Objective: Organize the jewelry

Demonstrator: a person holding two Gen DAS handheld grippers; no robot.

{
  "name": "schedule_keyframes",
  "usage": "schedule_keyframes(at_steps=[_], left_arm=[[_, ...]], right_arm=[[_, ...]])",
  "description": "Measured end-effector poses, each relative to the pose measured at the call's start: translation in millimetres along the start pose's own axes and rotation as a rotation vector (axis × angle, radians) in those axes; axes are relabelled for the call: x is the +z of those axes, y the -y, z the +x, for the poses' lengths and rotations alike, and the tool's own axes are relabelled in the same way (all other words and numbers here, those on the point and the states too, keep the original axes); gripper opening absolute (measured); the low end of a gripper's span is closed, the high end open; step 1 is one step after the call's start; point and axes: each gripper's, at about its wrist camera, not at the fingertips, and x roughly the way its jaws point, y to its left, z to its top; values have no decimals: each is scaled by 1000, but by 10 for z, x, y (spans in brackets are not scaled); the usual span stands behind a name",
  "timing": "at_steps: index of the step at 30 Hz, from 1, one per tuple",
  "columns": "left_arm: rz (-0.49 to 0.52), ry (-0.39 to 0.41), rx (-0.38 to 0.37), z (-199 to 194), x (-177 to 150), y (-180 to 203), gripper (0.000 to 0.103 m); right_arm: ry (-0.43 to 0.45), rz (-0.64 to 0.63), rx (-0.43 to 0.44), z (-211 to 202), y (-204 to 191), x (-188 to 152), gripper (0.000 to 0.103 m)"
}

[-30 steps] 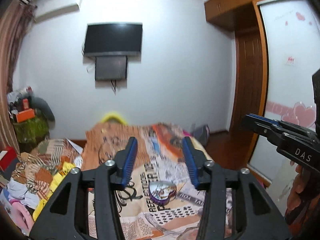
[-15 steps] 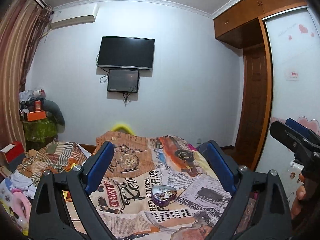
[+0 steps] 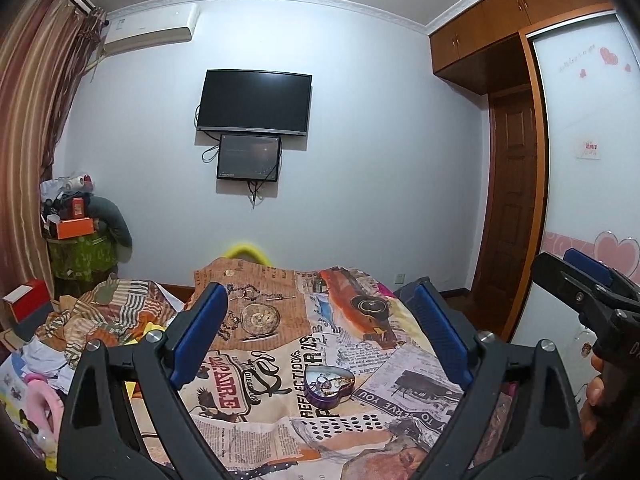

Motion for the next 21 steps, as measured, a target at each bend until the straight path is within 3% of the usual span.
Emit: schedule_keyframes(at_steps=[21], left_arm=[[2, -31, 9, 110, -64, 31, 94]], right_arm=[[-36, -8, 3, -1, -26, -52, 103]])
